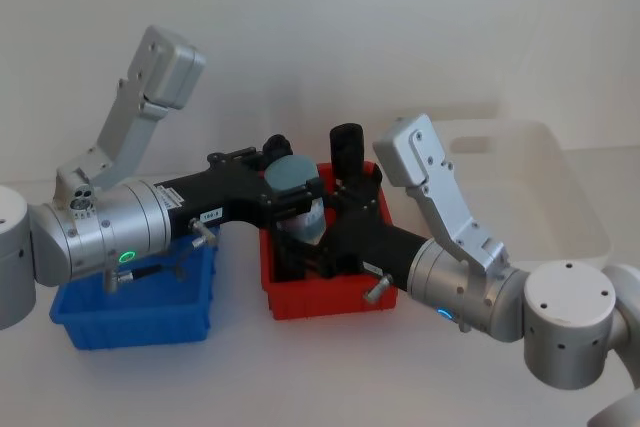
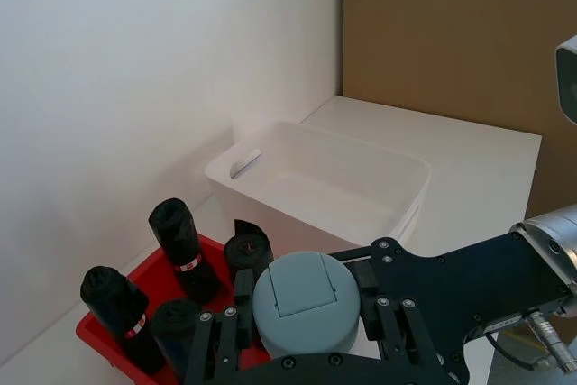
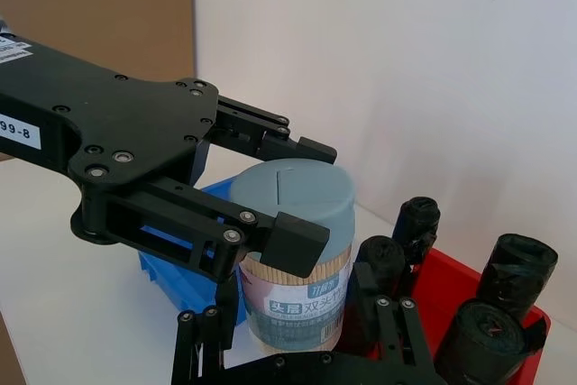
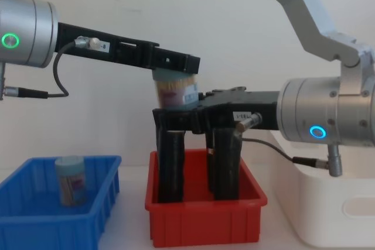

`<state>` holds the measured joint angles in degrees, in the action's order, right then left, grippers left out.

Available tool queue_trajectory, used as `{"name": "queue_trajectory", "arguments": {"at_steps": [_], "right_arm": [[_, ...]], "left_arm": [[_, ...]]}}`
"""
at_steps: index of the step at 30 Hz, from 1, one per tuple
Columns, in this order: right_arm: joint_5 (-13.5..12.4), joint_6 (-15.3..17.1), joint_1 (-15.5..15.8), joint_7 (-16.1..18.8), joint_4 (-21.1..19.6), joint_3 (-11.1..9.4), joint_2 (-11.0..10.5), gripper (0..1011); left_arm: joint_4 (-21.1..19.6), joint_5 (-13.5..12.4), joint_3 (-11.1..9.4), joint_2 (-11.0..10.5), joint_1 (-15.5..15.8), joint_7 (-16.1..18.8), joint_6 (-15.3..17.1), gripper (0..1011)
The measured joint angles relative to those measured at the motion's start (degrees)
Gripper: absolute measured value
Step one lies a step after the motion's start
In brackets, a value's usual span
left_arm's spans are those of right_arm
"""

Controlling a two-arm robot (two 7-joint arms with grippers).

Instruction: Pick the cotton swabs from the blue box and place them into the white box.

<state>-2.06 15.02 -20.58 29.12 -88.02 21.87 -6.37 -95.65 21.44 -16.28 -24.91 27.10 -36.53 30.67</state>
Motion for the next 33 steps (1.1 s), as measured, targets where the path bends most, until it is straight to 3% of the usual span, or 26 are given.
{"name": "queue_trajectory", "arguments": {"at_steps": [7,9,18,33], "right_arm": [[-0.59,-0.56,-0.62,-0.11,1.05,0.18,0.45,633],[-0.74,-0.75,-0.80,-0.19,1.31,0.24,0.56,633],[-1.21,-1.29,-1.15,-0.34,1.87,0.42,0.74,633],[-1.76,-1.60,-0.92,-1.35,1.52,0.43,0.29,633]], "left_arm": [[0.00,-0.02,0.01,0.00,0.00,0.03,-0.01,689],[0.00,-0.01,0.01,0.00,0.00,0.03,-0.01,712],[0.00,0.00,0.00,0.00,0.00,0.02,-0.01,985],[0.00,0.00,0.00,0.00,0.00,0.00,0.00,1004]]}}
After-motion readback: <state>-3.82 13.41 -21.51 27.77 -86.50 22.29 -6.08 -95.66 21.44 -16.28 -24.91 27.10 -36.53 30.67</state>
